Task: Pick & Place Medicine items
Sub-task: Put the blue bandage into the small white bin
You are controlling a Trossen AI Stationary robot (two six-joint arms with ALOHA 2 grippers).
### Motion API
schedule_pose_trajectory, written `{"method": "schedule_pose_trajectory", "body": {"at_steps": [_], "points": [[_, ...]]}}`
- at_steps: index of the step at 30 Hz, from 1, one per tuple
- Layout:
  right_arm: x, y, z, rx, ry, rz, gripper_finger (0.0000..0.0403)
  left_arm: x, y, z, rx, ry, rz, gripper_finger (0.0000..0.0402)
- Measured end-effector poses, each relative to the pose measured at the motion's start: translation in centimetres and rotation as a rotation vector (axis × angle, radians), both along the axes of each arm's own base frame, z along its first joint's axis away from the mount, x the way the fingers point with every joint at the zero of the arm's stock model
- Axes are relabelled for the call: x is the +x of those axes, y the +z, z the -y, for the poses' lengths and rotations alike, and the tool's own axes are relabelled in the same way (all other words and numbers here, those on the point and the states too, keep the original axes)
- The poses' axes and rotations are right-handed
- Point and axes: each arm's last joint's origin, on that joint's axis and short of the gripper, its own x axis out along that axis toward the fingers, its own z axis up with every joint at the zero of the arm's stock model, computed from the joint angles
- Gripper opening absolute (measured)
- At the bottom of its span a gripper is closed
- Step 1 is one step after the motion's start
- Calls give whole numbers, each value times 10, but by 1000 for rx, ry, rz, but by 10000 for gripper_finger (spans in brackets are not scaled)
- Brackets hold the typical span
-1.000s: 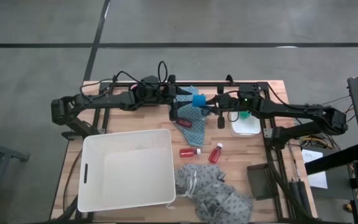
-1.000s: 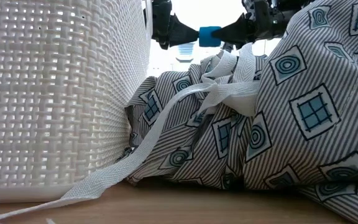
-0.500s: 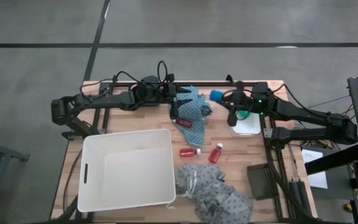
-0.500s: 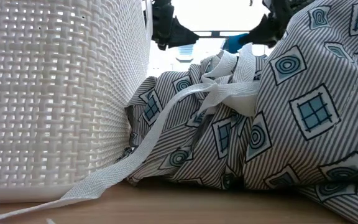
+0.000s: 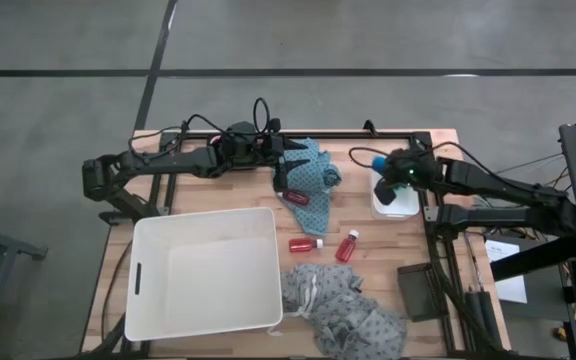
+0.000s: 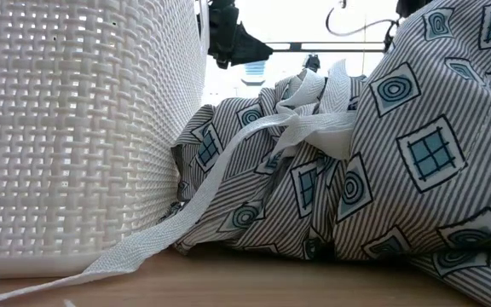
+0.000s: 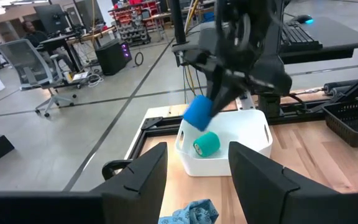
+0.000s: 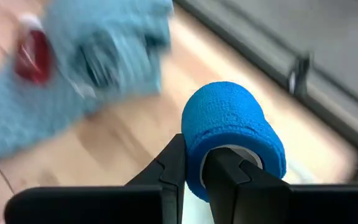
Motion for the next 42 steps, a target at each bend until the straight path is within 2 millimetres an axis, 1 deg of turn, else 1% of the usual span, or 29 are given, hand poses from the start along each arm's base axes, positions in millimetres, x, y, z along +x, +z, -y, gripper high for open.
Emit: {"method": "schedule_pose_trajectory", "body": {"at_steps": [3, 6, 12, 16, 20, 26, 34, 42], "points": [[-5, -8, -1, 86, -57, -109, 38, 0, 0, 0, 2, 8, -1, 175], [-6, -13, -2, 147, -103, -182, 38, 0, 0, -1, 3, 18, -1, 175], [-1, -20, -1, 219, -90, -239, 38, 0, 0, -1, 4, 19, -2, 175], [4, -27, -2, 309, -49, -267, 38, 0, -1, -1, 1, 18, -15, 175], [7, -34, -1, 329, -57, -327, 38, -1, -3, 0, -5, 18, -33, 175], [12, -40, 1, 338, -48, -372, 45, -1, -6, 0, -17, 19, -58, 175], [13, -41, 1, 339, -44, -379, 60, -2, -8, 0, -25, 19, -79, 175], [12, -40, 1, 337, -44, -375, 59, -2, -8, 0, -24, 18, -79, 175]]}}
